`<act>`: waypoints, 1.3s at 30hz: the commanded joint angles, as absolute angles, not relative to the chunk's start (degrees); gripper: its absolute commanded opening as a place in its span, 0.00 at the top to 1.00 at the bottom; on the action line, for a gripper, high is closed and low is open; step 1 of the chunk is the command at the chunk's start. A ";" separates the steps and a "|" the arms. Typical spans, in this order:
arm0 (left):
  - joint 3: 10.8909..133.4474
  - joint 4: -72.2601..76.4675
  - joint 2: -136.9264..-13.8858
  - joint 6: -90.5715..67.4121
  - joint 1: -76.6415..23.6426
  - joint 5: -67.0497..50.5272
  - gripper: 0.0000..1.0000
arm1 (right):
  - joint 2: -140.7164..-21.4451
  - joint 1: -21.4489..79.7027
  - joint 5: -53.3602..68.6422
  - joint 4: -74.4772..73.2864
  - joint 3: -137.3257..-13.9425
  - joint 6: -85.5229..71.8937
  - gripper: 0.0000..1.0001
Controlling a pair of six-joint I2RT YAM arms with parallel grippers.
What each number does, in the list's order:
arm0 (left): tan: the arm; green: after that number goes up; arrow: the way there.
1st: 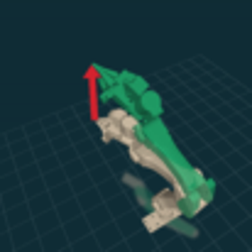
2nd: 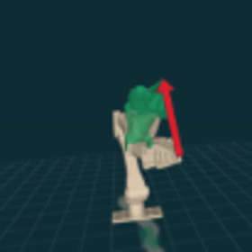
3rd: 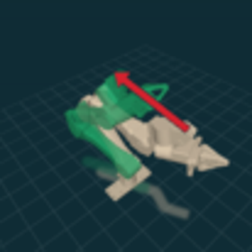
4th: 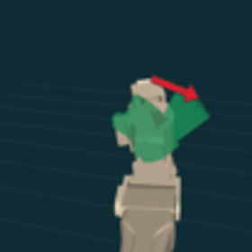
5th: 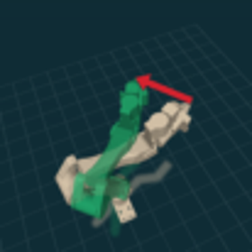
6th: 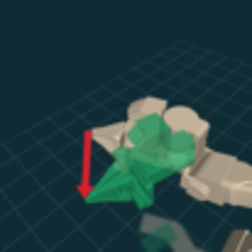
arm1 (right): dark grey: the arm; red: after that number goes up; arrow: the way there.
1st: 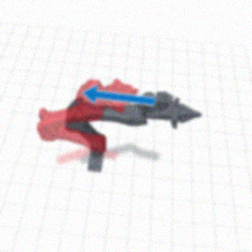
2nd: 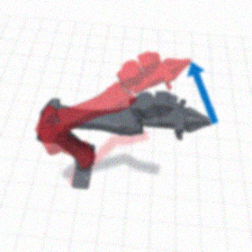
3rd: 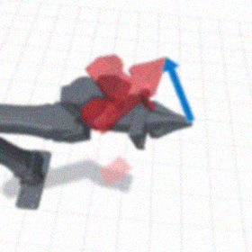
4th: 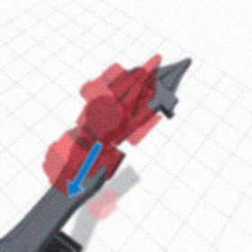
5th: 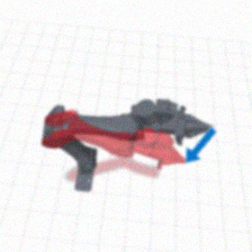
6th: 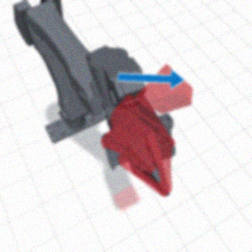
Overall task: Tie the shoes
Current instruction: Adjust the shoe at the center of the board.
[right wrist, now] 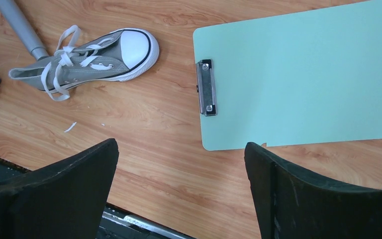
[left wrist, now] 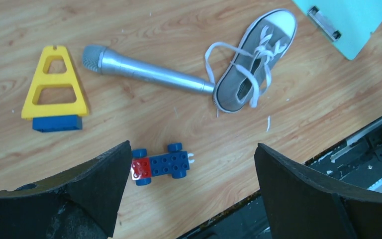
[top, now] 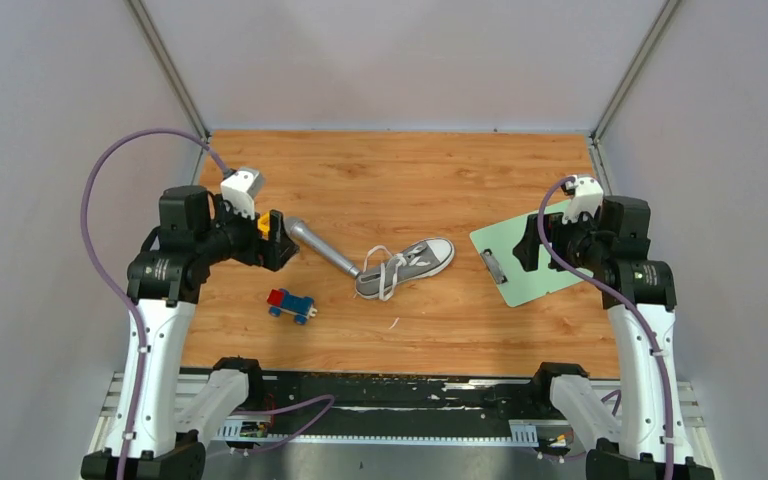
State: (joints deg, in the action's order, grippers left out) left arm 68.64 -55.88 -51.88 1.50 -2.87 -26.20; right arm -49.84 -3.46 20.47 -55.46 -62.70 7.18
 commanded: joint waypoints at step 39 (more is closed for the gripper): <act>63.16 -51.76 -39.58 5.22 5.18 -28.04 0.02 | -116.19 48.68 22.82 -49.79 -102.82 19.44 0.41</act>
